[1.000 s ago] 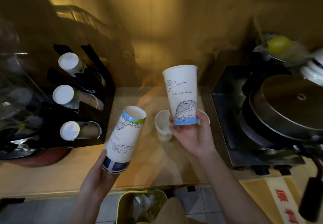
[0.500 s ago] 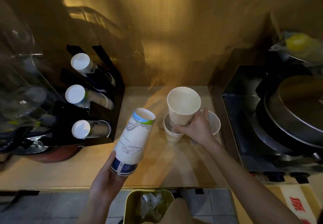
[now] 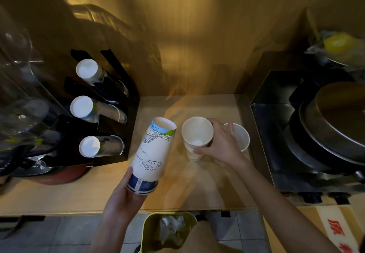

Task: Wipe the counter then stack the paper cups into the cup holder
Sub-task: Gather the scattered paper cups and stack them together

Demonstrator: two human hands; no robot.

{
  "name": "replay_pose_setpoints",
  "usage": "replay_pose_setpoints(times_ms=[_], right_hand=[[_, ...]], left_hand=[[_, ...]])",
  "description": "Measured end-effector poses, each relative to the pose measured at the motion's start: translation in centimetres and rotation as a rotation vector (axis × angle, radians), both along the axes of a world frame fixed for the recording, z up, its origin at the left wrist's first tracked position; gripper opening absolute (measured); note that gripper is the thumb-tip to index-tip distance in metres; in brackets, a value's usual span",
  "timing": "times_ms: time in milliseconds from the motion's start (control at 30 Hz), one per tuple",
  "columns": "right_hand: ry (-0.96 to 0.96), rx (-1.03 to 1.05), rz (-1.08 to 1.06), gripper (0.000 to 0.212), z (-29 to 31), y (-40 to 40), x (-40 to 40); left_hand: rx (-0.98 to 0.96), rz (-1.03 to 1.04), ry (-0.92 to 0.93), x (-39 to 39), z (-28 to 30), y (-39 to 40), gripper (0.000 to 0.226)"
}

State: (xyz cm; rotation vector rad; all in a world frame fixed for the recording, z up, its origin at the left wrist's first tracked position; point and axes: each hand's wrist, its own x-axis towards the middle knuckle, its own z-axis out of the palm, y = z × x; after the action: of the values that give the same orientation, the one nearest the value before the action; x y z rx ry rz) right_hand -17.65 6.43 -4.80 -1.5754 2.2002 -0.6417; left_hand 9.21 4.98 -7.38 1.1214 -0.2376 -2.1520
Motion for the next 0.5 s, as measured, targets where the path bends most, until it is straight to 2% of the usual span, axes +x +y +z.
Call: replay_pose_setpoints(times_ms=[200,267,300,367,433,467,500], right_hand=[[0.01,0.144,0.115,0.107,1.0,0.6,-0.8],[-0.017,0.176,0.141,0.101,1.6,0.8,-0.9],[-0.049,0.142,0.145,0.092,2.1,0.9,-0.7],[-0.22,0.005,0.111,0.065,3.5,1.2,0.0],[-0.429,-0.123,0.067,0.05,5.1,1.4,1.0],[-0.409,-0.184,0.082,0.051,5.9,1.4,1.6],[-0.28,-0.244,0.13,0.055,6.5,1.4,2.2]], left_hand=[[0.035,0.023,-0.031,-0.2,0.8,-0.2,0.128],[0.047,0.038,-0.032,-0.2,1.1,-0.2,0.128],[0.05,0.04,-0.031,-0.3,1.2,-0.2,0.124],[0.041,0.039,-0.033,-0.5,1.6,-0.2,0.099],[-0.013,0.039,-0.07,-0.7,1.9,-0.2,0.067],[-0.068,0.023,-0.1,-0.8,2.1,-0.3,0.061],[-0.131,0.002,-0.139,-1.0,2.4,-0.4,0.059]])
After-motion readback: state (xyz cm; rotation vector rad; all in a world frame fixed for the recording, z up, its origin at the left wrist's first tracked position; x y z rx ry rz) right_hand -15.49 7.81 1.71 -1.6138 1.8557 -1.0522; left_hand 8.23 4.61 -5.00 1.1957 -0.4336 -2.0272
